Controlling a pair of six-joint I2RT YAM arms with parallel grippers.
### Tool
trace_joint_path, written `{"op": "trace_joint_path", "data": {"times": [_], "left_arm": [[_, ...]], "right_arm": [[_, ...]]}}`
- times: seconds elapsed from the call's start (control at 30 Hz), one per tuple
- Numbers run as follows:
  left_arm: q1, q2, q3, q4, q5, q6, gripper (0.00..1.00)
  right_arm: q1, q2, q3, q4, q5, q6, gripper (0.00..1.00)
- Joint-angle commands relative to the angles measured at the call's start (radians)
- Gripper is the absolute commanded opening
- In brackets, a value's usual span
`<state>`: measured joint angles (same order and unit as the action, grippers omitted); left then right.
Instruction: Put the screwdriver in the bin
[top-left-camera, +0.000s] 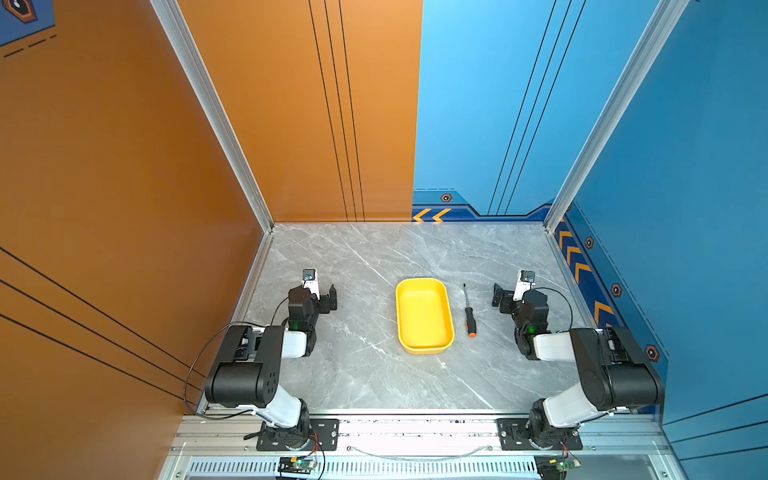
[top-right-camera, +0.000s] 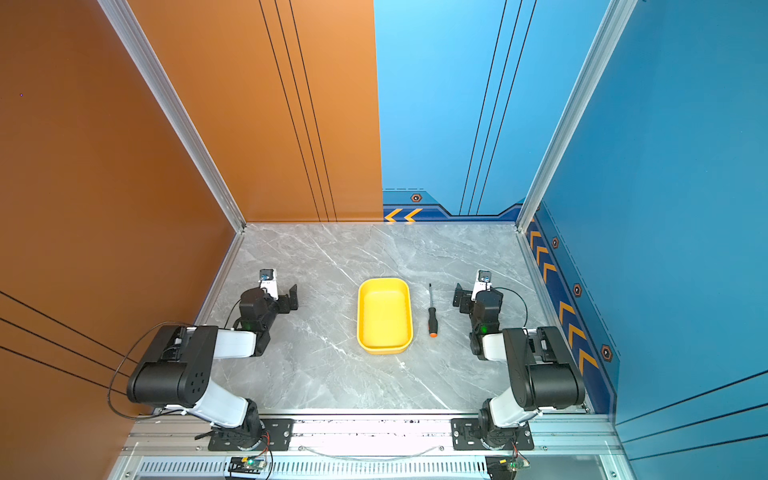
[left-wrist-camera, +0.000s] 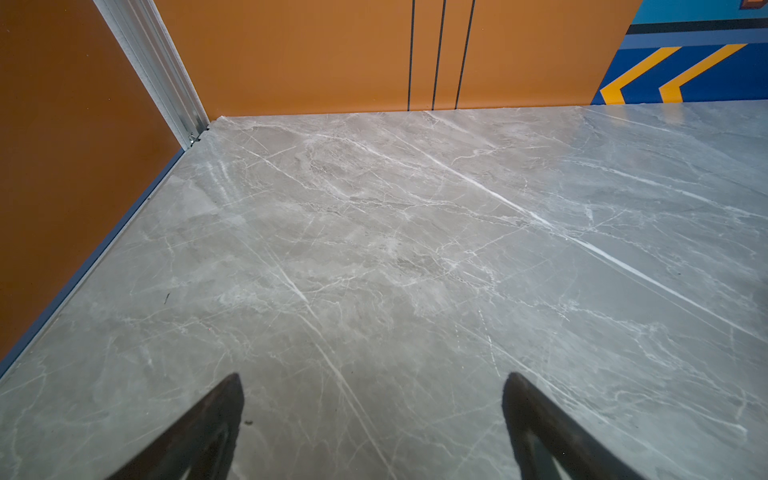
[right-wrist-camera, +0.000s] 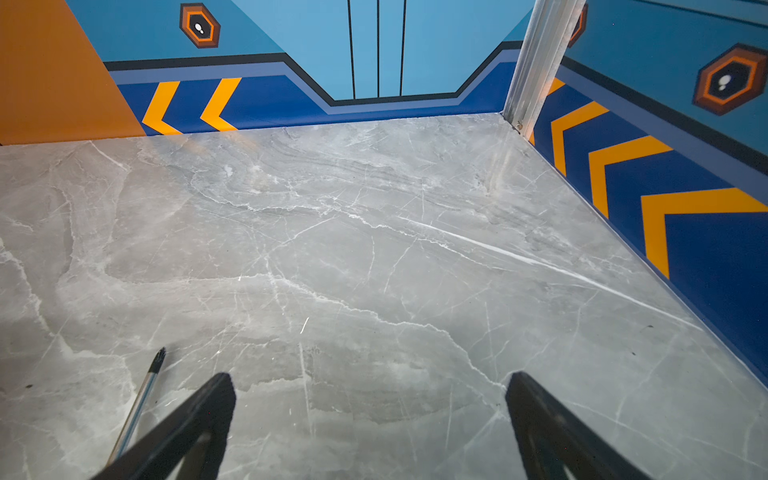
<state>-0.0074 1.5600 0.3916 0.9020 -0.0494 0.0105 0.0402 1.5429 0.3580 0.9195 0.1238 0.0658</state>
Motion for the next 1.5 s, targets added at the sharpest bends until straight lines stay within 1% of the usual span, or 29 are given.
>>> {"op": "trace_joint_path", "data": {"times": [0.0, 1.03, 1.13, 1.27, 1.47], "left_arm": [[-0.001, 0.001, -0.010, 0.015, -0.015, -0.003, 0.98], [-0.005, 0.001, -0.012, 0.016, -0.024, -0.001, 0.98], [-0.006, 0.001, -0.012, 0.016, 0.011, 0.013, 0.98], [-0.007, 0.001, -0.011, 0.017, 0.017, 0.016, 0.98], [-0.021, 0.003, -0.010, 0.017, -0.049, 0.015, 0.98]], "right_arm": [[0.006, 0.003, 0.010, -0.002, 0.029, -0.017, 1.00], [0.010, 0.003, 0.008, 0.002, 0.038, -0.019, 1.00], [0.010, 0.003, 0.009, 0.002, 0.039, -0.020, 1.00], [0.010, 0.003, 0.008, 0.002, 0.039, -0.020, 1.00], [0.010, 0.004, 0.006, 0.004, 0.039, -0.020, 1.00]]}}
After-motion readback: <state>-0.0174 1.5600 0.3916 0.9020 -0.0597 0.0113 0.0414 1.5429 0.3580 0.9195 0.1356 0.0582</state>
